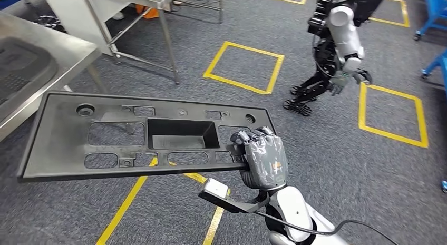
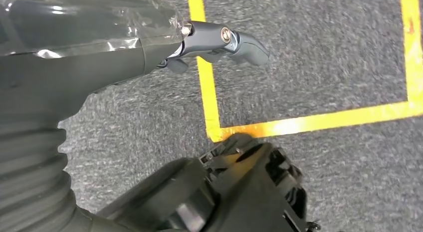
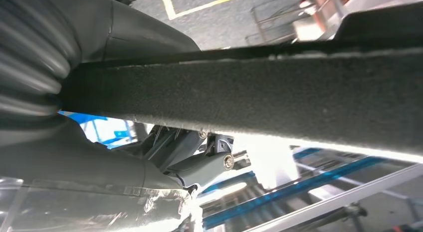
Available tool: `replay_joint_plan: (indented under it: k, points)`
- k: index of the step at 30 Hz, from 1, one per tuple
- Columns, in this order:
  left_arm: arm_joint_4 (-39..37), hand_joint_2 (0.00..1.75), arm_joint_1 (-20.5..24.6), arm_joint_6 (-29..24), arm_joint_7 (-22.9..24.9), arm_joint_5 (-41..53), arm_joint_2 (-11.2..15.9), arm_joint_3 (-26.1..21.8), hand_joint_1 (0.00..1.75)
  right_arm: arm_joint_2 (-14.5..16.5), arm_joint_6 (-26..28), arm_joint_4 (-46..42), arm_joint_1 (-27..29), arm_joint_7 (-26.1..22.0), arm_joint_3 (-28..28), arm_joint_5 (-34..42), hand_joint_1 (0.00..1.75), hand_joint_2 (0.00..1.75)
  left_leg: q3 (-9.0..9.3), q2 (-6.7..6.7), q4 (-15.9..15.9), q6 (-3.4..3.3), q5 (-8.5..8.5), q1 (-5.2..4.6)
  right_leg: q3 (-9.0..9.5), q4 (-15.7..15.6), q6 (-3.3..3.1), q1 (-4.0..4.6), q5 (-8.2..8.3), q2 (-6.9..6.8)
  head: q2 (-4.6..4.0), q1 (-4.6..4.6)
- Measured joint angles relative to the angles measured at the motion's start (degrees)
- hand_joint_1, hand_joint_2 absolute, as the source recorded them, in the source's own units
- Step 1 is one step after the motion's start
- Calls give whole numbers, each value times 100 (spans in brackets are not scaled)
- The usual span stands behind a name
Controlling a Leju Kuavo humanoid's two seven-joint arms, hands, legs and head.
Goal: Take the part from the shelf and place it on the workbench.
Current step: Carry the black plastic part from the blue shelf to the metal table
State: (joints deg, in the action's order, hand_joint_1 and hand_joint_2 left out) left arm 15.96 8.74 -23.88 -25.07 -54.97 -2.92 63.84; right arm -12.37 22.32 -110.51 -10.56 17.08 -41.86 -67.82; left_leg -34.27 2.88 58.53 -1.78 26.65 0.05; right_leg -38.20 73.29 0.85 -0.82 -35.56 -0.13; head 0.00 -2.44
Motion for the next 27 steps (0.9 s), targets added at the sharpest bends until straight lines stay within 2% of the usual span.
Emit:
replay_joint_plan:
  k: [1,3,4,5,7,8,10,11,12,13,14,15,16,18,20,22,23,25,27]
  points:
    - [1,175,0,1,0,11,1,0,0,0,1,1,-1,4,-5,-1,175,175,2,79,17,8,7,4,110,-303,-6,-8,227,49,0,-22]
    - [1,175,10,5,2,35,1,0,0,0,2,0,-3,16,-11,-5,175,175,-24,230,74,46,31,12,387,-1016,-13,-40,575,330,0,-61]
    - [1,175,17,7,3,42,1,0,0,0,2,-1,-1,21,-14,-8,175,175,-52,292,98,75,36,21,468,-1236,-14,-50,648,458,0,-68]
    - [1,175,18,8,4,45,1,0,0,-1,1,-2,-1,26,-17,-9,175,175,-80,354,109,108,33,31,497,-1324,-19,-45,645,536,0,-68]
    - [1,175,8,8,4,46,4,0,0,-1,0,-4,-4,32,-21,-9,175,175,-107,480,91,184,9,53,511,-1364,-68,-26,654,448,0,-62]
    - [1,175,0,9,4,46,9,0,0,0,0,-4,-9,33,-23,-9,175,175,-113,454,113,218,28,48,535,-1396,-103,-25,667,371,0,-54]
    - [2,175,2,19,4,47,17,0,0,8,0,-5,-19,36,-25,-10,175,175,-236,193,412,273,219,26,583,-1462,-169,-41,689,197,0,17]
    - [2,175,7,29,3,48,19,0,0,12,-1,-5,-20,36,-27,-10,175,175,-379,4,729,295,388,21,600,-1470,-192,-31,687,105,0,62]
    - [2,175,12,40,3,49,19,0,0,14,-2,-6,-20,37,-28,-11,175,175,-558,-113,1096,315,555,28,606,-1470,-210,-20,678,13,0,103]
    - [2,175,13,52,2,50,19,0,0,14,-4,-6,-17,37,-31,-11,175,175,-714,-172,1412,331,668,41,609,-1467,-220,-9,666,-78,0,125]
    - [2,175,11,61,1,51,19,0,0,14,-9,-6,-16,37,-35,-12,175,175,-797,-201,1580,340,691,53,615,-1465,-222,-3,654,-165,0,137]
    - [2,175,9,67,1,52,19,0,0,14,-13,-6,-16,37,-40,-13,175,175,-768,-222,1525,343,606,61,625,-1463,-218,0,639,-244,0,149]
    - [2,175,6,73,0,54,21,0,0,15,-16,-6,-16,37,-44,-14,175,175,-634,-256,1268,339,440,64,642,-1462,-209,-1,623,-314,0,163]
    - [2,175,8,78,0,57,27,0,0,14,-17,-6,-19,37,-48,-16,175,175,-250,-450,497,301,116,39,690,-1458,-170,14,578,-436,0,195]
    - [2,175,11,83,0,59,30,0,0,14,-19,-6,-25,38,-50,-22,175,175,-73,-577,97,232,17,-6,721,-1454,-116,39,541,-526,0,207]
    - [2,175,5,86,1,60,31,0,0,15,-22,-6,-29,38,-54,-26,175,175,-76,-500,70,164,26,-26,753,-1465,-55,42,520,-600,0,203]
    - [2,175,-1,87,2,61,31,0,0,15,-23,-6,-31,39,-55,-26,175,175,-55,-452,44,135,22,-17,777,-1450,-20,30,487,-569,0,198]
    - [2,175,5,87,2,61,34,0,0,15,-24,-6,-39,42,-55,-33,175,175,-3,-356,-16,65,3,14,695,-1187,32,4,296,-335,0,183]
    - [2,175,25,87,2,61,38,0,0,15,-25,-6,-34,42,-56,-38,175,175,15,-258,-32,19,1,18,351,-502,45,-5,-34,-78,0,137]
